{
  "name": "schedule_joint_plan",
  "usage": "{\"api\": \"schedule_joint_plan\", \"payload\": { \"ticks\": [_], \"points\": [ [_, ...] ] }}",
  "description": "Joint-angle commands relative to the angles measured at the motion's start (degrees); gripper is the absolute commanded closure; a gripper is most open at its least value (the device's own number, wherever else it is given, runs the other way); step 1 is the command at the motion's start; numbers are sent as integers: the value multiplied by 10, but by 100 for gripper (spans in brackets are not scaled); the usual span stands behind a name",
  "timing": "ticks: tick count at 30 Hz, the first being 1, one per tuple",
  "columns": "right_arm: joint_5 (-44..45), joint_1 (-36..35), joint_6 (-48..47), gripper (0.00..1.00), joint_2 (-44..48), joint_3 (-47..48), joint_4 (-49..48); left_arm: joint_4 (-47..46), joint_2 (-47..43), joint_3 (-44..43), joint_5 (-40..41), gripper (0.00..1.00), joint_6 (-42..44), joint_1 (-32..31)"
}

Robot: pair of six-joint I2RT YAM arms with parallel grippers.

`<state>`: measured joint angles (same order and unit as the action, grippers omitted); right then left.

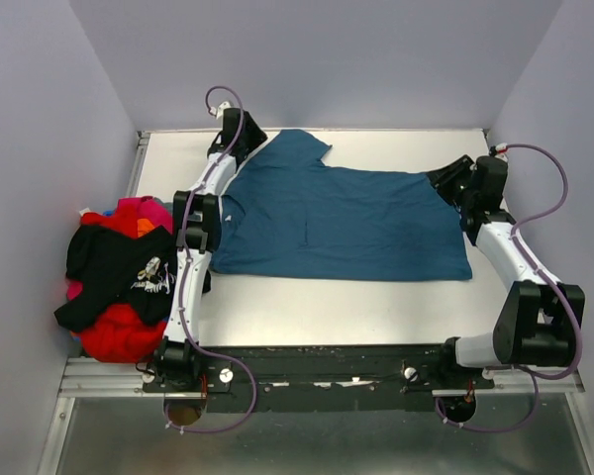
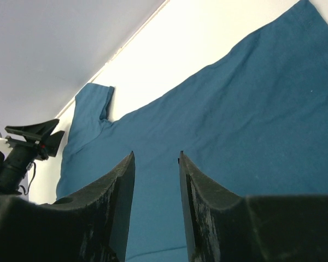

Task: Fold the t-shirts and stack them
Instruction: Grap the side of the flattened tshirt furthest away from the robot with both arms

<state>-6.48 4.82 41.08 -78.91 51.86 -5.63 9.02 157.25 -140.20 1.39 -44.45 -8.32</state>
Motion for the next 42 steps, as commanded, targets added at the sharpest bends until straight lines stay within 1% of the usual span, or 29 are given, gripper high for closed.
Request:
{"api": "schedule_joint_plan", "payload": {
  "ticks": [1, 5, 8, 9, 10, 11, 13, 16, 18, 20, 24, 27, 33, 37, 42],
  "points": [
    [29, -2, -1, 54, -17, 35, 33, 13, 28, -37, -64, 33, -40, 0],
    [27, -2, 0, 54, -23, 43, 44, 37, 32, -31, -97, 35, -53, 0],
    [29, -2, 0, 54, -26, 50, 54, 53, 29, -16, -105, 36, -53, 0],
    [29, -2, -2, 54, -27, 54, 55, 52, 27, -7, -110, 38, -53, 0],
    [31, -2, -6, 54, -33, 61, 55, 47, 26, -2, -116, 41, -55, 0],
    [34, -2, -8, 54, -38, 70, 84, 41, 27, 3, -125, 43, -54, 0],
    [43, -2, -14, 54, -55, 94, 112, 36, 31, 1, -139, 50, -54, 0],
    [61, -2, -24, 54, -74, 121, 141, 25, 31, 0, -140, 56, -45, -1],
    [62, -2, -30, 54, -83, 130, 148, 18, 31, -2, -137, 59, -39, 1],
    [82, -2, -35, 54, -93, 142, 156, 14, 33, -7, -138, 63, -38, 2],
    [83, -2, -37, 55, -120, 163, 172, 6, 38, -9, -146, 72, -41, 4],
    [87, -2, -39, 55, -139, 178, 178, 0, 42, -10, -154, 76, -42, 7],
    [118, 5, -59, 56, -192, 255, 239, -36, 45, -8, -187, 100, -51, 21],
    [125, 21, -63, 56, -235, 306, 279, -73, 20, 28, -199, 100, -48, 28],
    [140, 41, -84, 54, -304, 386, 350, -101, -11, 62, -200, 100, -13, 29]
  ]
}}
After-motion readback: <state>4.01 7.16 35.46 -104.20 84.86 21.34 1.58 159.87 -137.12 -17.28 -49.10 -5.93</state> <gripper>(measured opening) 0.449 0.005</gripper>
